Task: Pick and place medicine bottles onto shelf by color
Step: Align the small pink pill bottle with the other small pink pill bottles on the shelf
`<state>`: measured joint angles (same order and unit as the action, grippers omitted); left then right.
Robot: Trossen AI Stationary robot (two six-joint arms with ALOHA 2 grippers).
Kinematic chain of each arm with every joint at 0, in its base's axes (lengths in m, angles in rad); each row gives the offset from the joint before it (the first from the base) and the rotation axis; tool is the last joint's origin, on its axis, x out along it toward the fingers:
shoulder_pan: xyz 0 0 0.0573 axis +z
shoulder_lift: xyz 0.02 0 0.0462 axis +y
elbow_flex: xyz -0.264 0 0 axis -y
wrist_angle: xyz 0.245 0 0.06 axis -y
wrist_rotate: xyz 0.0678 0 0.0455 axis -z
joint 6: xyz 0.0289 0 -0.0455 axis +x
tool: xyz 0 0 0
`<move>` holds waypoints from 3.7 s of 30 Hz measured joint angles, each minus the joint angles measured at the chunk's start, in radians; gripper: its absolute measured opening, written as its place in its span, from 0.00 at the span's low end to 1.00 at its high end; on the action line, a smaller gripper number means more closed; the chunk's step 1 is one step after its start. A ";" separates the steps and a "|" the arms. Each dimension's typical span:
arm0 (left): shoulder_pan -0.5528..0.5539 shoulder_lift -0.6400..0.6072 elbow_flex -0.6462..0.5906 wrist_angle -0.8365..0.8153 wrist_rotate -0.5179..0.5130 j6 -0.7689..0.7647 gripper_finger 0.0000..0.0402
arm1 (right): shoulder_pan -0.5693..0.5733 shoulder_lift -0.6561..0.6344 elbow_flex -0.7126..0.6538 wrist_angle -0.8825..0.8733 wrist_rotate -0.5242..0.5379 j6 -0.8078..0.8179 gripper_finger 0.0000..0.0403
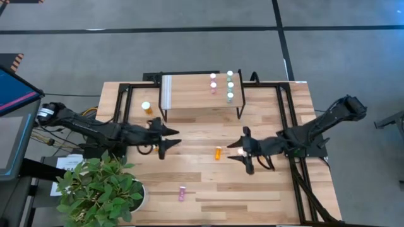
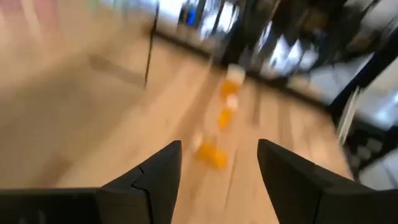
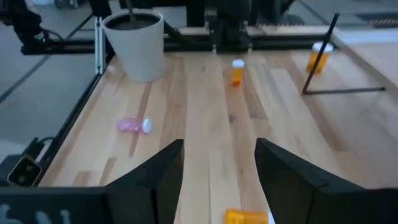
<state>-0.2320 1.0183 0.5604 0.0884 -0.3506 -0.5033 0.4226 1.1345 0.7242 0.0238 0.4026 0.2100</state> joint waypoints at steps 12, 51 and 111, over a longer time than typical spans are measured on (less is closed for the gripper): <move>-0.095 0.362 0.342 -0.425 0.265 -0.085 0.38 | 0.075 -0.031 0.000 0.026 0.046 -0.025 0.54; -0.287 0.733 0.406 -0.353 0.403 -0.558 0.75 | 0.093 -0.033 0.000 0.041 0.045 -0.005 0.54; -0.311 0.898 0.623 -0.528 0.346 -0.474 0.65 | 0.092 0.001 -0.001 0.040 0.056 0.003 0.54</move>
<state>-0.5430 1.9160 1.1830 -0.4391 -0.0048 -0.9769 0.5148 1.1358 0.7231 0.0643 0.4583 0.2131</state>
